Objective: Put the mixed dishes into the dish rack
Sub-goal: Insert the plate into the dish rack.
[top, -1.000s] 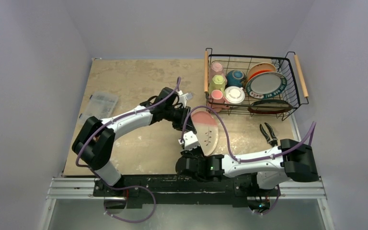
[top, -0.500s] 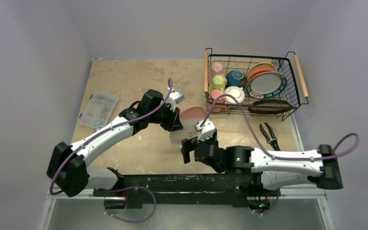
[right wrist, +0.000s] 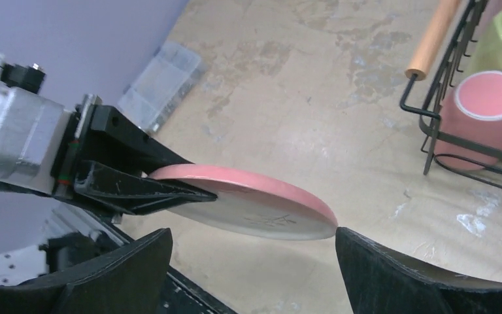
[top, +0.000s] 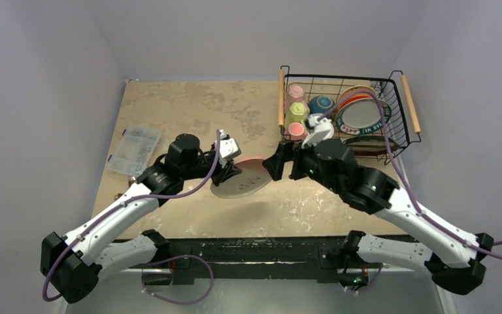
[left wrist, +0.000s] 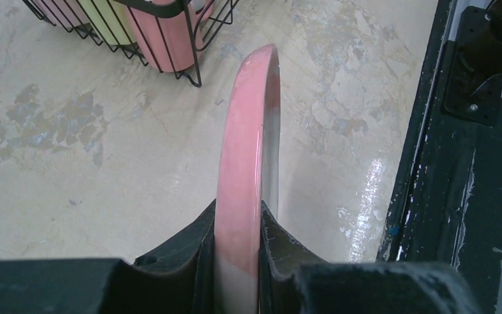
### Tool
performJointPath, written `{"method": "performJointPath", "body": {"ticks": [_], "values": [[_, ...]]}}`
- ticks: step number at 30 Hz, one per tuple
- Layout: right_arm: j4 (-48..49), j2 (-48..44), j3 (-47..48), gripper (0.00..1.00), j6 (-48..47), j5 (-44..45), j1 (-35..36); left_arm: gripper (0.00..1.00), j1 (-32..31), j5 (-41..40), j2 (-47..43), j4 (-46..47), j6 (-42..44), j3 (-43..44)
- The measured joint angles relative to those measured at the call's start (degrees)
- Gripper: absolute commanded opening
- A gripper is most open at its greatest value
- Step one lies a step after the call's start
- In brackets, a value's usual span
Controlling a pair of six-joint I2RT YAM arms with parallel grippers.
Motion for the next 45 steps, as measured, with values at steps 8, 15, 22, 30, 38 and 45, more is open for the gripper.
{"method": "performJointPath", "body": {"ticks": [8,15,22,30,38,45], "values": [[2.6,10.6,-1.8,0.77,-12.6,-10.4,-4.3,0.0,0.0,0.1,6.0,-3.1,4.3,1.2],[13.6,-1.3,-17.8,0.78,-31.7,-21.2,-5.4,0.0,0.0,1.1,6.6,-6.2,9.5,1.2],[17.8,5.4,-14.8,0.71,-45.3,-30.3,-8.9,0.0,0.0,3.8,5.8,-8.0,13.1,1.2],[17.9,19.1,-8.9,0.53,-52.3,-45.6,-12.9,0.0,0.0,7.0,3.7,-8.1,15.1,1.2],[16.7,26.9,-5.2,0.45,-56.6,-58.5,-12.9,0.0,0.0,8.3,3.6,-9.3,16.9,1.2],[14.9,31.5,-4.5,0.0,-60.9,-62.8,-12.9,0.0,0.0,8.4,3.6,-10.6,16.2,1.2]]}}
